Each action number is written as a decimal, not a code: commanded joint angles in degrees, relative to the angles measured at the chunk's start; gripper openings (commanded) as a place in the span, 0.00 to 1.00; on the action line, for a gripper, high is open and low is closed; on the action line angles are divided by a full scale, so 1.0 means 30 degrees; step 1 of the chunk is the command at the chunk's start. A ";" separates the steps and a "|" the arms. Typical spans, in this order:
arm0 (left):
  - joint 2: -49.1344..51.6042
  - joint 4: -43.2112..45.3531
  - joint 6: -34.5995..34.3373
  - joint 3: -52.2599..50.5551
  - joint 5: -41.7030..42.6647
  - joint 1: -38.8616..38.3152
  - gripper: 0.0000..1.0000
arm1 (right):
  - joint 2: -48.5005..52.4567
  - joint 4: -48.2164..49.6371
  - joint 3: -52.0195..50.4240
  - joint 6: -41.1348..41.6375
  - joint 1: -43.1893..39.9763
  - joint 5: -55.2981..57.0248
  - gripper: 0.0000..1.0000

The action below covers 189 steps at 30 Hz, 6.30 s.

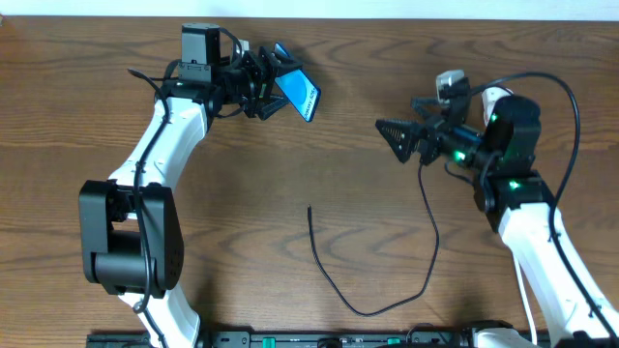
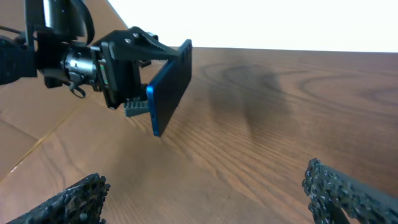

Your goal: Plug charger to phone and switch on socket

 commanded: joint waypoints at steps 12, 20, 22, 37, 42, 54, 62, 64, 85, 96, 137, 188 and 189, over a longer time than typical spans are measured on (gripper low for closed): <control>-0.0590 0.0160 0.0029 0.0590 -0.0393 0.0036 0.07 | 0.2783 0.0044 0.2608 -0.0568 0.0641 -0.2667 0.99; -0.0590 0.0160 -0.0080 0.0583 -0.0452 -0.0036 0.07 | 0.3708 0.0022 0.3665 -0.1690 0.2062 -0.2616 0.99; -0.0590 0.0160 -0.0328 0.0590 -0.0459 -0.0036 0.07 | 0.3876 0.0015 0.3840 -0.1683 0.2310 -0.2142 0.99; -0.0590 0.0168 -0.0539 0.0590 -0.0554 -0.0073 0.07 | 0.3934 -0.0102 0.3861 -0.0721 0.4022 0.1537 0.99; -0.0590 0.0168 -0.0612 0.0590 -0.0874 -0.0357 0.07 | 0.3971 -0.0095 0.3861 -0.0299 0.4881 0.2987 0.99; -0.0590 0.0801 -0.1698 0.0590 -0.0852 -0.0896 0.07 | 0.3971 -0.0095 0.3854 0.0641 0.5792 0.4809 0.99; -0.0590 0.0962 -0.2973 0.0590 -0.0095 -0.0889 0.07 | 0.4000 -0.0095 0.3854 0.1093 0.5792 0.5523 0.99; -0.0590 0.1071 -0.2973 0.0590 0.0109 -0.0896 0.07 | 0.4036 -0.0036 0.3854 0.1304 0.5792 0.5530 0.99; -0.0590 0.1158 -0.3490 0.0590 0.0211 -0.1821 0.07 | 0.4291 0.0087 0.3854 0.1923 0.5792 0.5880 0.99; -0.0590 0.1902 -0.4058 0.0590 0.0219 -0.2346 0.07 | 0.4291 0.0080 0.3840 0.2062 0.5792 0.5872 0.99; -0.0590 0.3220 -0.5115 0.0590 0.1158 -0.4065 0.07 | 0.4291 -0.0189 0.3840 0.2215 0.5792 0.7446 0.47; -0.0605 0.7278 -0.5515 0.0590 0.3133 -0.3985 0.96 | 0.4291 0.0525 0.3840 0.4517 0.4167 0.7577 0.01; -0.0605 0.7898 -0.5887 0.0590 0.3351 -0.3949 0.96 | 0.4291 0.0525 0.3840 0.4787 0.3956 0.7577 0.01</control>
